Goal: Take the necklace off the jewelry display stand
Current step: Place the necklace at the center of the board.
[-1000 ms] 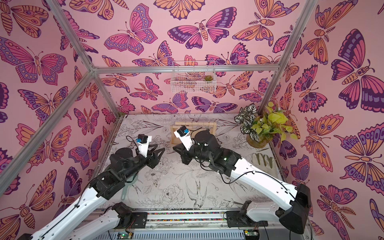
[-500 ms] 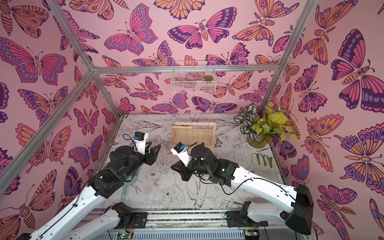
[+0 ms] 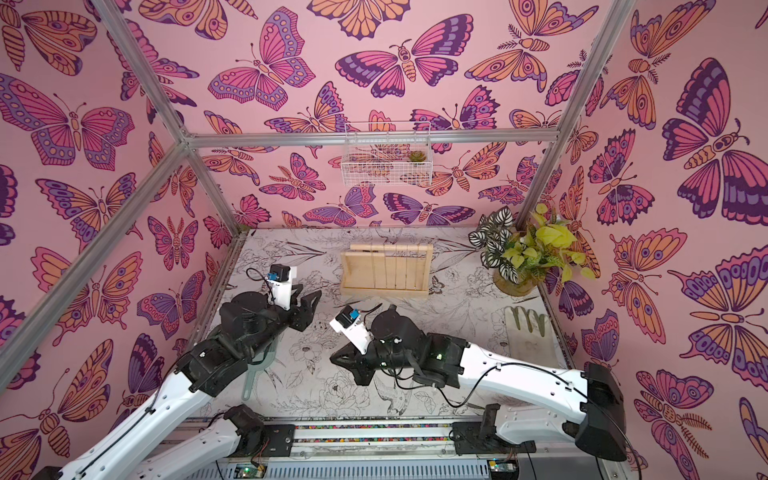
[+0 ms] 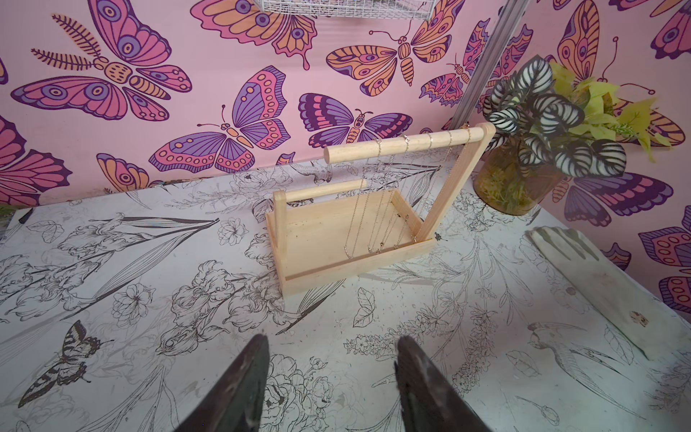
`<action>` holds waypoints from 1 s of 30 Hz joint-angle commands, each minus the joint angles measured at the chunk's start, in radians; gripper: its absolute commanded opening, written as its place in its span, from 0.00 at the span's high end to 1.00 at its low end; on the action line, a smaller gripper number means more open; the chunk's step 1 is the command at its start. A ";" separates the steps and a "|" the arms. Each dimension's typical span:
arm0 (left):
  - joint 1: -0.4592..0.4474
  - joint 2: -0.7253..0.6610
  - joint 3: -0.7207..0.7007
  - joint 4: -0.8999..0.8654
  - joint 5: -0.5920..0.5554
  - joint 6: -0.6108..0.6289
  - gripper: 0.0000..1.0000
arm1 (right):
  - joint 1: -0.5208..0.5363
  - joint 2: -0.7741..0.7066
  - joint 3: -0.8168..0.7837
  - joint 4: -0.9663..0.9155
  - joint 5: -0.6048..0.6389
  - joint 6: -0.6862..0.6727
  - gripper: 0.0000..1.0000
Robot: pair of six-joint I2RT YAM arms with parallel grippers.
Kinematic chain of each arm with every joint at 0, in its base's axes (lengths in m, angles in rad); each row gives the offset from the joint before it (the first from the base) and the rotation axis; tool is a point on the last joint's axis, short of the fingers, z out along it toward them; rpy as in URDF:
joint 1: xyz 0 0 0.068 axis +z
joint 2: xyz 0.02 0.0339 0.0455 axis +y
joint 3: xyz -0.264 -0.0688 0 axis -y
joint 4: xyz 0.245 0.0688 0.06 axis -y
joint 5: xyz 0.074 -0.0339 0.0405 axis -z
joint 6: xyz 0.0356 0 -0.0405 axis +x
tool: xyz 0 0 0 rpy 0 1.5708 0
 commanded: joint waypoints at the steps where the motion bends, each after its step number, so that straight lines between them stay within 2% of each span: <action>1: 0.005 -0.006 0.014 -0.014 0.001 0.013 0.43 | 0.010 0.014 -0.014 0.040 0.023 0.023 1.00; 6: 0.006 -0.007 0.013 -0.022 0.010 0.014 0.42 | 0.010 0.057 -0.036 0.065 0.047 0.024 1.00; 13: 0.010 -0.029 0.004 -0.038 0.001 0.022 0.42 | 0.009 0.184 -0.015 0.084 0.006 0.016 1.00; 21: 0.012 -0.040 -0.001 -0.044 0.011 0.020 0.41 | 0.007 0.250 0.020 0.064 0.071 -0.027 1.00; 30: 0.012 -0.035 -0.005 -0.044 0.023 0.020 0.41 | -0.021 0.315 0.063 0.058 0.084 -0.054 1.00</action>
